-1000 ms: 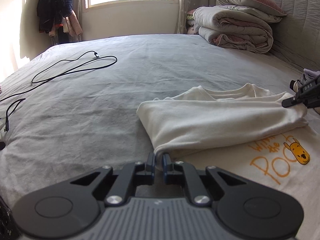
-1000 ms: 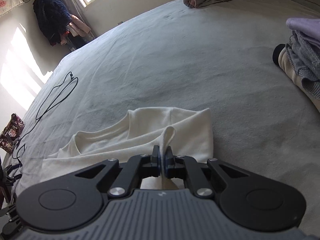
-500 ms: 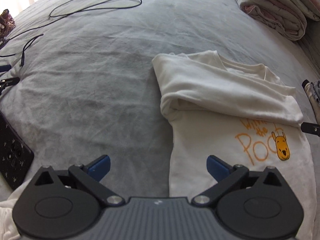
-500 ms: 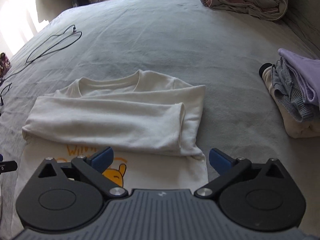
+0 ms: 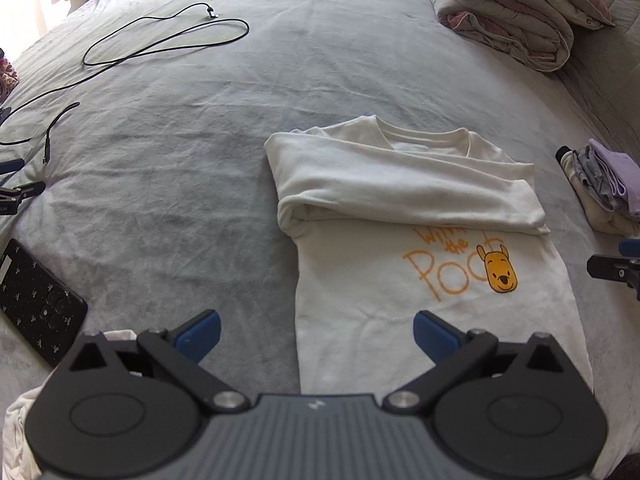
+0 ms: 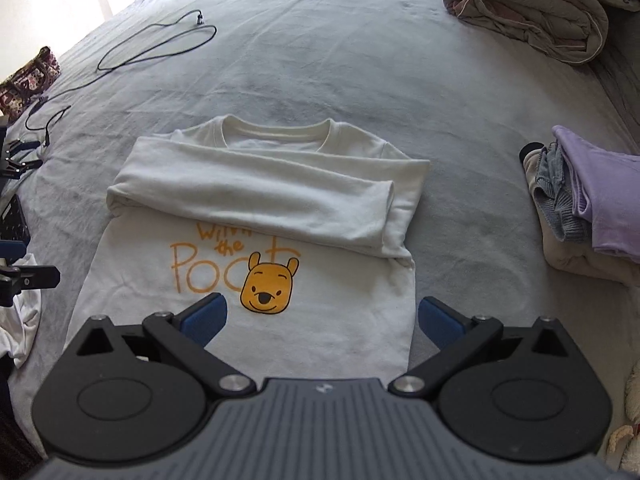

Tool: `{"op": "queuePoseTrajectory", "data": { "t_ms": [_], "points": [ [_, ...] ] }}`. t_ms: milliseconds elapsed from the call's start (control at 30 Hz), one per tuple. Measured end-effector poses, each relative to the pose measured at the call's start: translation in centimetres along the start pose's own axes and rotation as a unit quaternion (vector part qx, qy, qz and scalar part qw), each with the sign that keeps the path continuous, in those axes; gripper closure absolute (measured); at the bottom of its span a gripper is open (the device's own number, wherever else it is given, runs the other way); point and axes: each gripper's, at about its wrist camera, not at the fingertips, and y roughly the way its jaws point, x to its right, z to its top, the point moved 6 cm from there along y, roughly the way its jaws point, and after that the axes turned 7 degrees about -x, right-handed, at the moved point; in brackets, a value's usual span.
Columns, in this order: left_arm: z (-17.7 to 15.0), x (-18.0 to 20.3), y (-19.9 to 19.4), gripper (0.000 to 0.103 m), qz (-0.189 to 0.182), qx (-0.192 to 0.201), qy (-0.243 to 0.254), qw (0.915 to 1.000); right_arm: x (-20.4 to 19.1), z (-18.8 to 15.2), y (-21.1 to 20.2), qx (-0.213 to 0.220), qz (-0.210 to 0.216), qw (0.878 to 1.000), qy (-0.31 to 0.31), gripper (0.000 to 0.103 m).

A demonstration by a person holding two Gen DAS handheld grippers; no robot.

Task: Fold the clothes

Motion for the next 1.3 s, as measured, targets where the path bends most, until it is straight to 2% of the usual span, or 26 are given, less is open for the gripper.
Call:
{"op": "queuePoseTrajectory", "data": {
  "t_ms": [100, 233, 400, 500, 600, 633, 667, 700, 733, 767, 833, 933, 1067, 1233, 1267, 1300],
  "points": [
    [-0.8, -0.1, 0.5, 0.0, -0.007, -0.021, -0.004, 0.9998, 0.7, -0.7, 0.3, -0.02, -0.003, 1.0, 0.017, 0.0],
    [-1.4, -0.5, 1.3, 0.0, -0.01, -0.034, -0.014, 0.9993, 2.1, -2.0, 0.9, -0.031, 0.014, 0.998, 0.044, 0.0],
    [0.1, -1.8, 2.2, 0.0, -0.004, -0.028, -0.058, 0.9979, 4.0, -2.8, 1.9, -0.047, 0.017, 0.995, 0.081, 0.0],
    [1.8, -2.5, 2.5, 0.001, -0.001, -0.003, -0.088, 0.9961, 4.9, -2.2, 2.0, -0.033, 0.023, 0.995, 0.088, 0.0],
    [3.4, -3.2, 3.2, 0.001, -0.01, 0.014, -0.119, 0.9928, 6.0, -1.2, 2.0, 0.007, 0.037, 0.994, 0.102, 0.0],
    [3.8, -3.4, 3.5, 0.002, -0.016, 0.023, -0.126, 0.9917, 6.3, -0.9, 2.0, 0.021, 0.042, 0.993, 0.106, 0.0],
    [4.3, -3.6, 3.7, 0.009, -0.022, 0.031, -0.132, 0.9905, 6.8, -0.5, 2.2, 0.031, 0.046, 0.992, 0.115, 0.002],
    [4.7, -3.7, 3.9, 0.014, -0.029, 0.04, -0.138, 0.9892, 7.2, 0.0, 2.4, 0.039, 0.05, 0.99, 0.126, 0.012],
    [5.2, -3.9, 4.1, 0.027, -0.035, 0.049, -0.142, 0.9881, 7.5, 0.4, 2.9, 0.042, 0.057, 0.989, 0.133, 0.031],
    [5.5, -4.1, 4.4, 0.039, -0.039, 0.057, -0.144, 0.9871, 7.8, 0.9, 3.4, 0.043, 0.068, 0.987, 0.138, 0.038],
    [6.2, -4.5, 5.1, 0.052, -0.044, 0.073, -0.15, 0.9849, 8.0, 1.7, 4.4, 0.053, 0.08, 0.985, 0.144, 0.045],
    [7.1, -5.0, 6.3, 0.06, -0.055, 0.093, -0.161, 0.9811, 8.1, 3.0, 6.0, 0.07, 0.095, 0.982, 0.148, 0.052],
    [8.1, -5.3, 7.9, 0.073, -0.067, 0.113, -0.164, 0.9778, 8.0, 4.3, 8.0, 0.082, 0.107, 0.98, 0.144, 0.054],
    [8.5, -4.8, 9.6, 0.074, -0.077, 0.125, -0.148, 0.978, 8.0, 4.9, 10.5, 0.083, 0.092, 0.983, 0.136, 0.06],
    [8.5, -4.6, 9.7, 0.075, -0.075, 0.128, -0.141, 0.9788, 7.9, 4.9, 10.8, 0.084, 0.093, 0.983, 0.135, 0.067],
    [8.4, -4.4, 9.8, 0.076, -0.071, 0.131, -0.134, 0.9798, 7.8, 4.8, 11.1, 0.085, 0.089, 0.984, 0.132, 0.085]
  ]
}}
